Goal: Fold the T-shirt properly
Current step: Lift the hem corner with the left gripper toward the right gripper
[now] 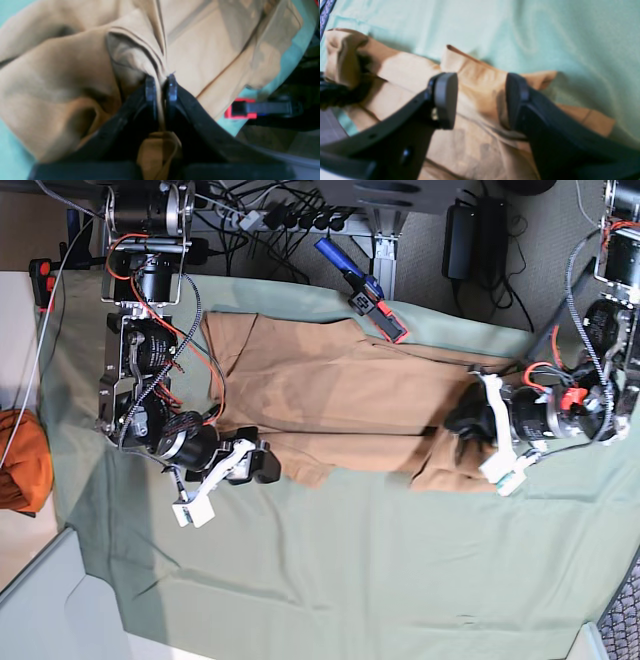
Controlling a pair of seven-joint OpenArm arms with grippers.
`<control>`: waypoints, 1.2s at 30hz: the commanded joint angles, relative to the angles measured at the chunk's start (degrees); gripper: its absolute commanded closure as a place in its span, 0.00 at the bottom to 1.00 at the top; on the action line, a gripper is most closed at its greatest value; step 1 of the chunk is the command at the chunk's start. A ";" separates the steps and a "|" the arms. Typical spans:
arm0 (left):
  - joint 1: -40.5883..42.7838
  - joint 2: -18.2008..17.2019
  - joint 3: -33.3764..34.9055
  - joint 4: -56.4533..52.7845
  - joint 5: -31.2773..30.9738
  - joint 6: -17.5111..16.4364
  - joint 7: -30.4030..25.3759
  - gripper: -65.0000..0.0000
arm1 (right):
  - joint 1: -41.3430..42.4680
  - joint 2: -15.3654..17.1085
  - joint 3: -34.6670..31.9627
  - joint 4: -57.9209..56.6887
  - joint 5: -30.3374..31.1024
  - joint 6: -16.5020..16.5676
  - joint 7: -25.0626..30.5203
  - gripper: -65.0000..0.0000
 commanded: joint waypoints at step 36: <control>-3.13 13.88 -0.81 -0.31 4.52 0.20 -2.73 0.53 | 1.27 0.50 0.37 0.79 0.85 6.45 1.31 0.52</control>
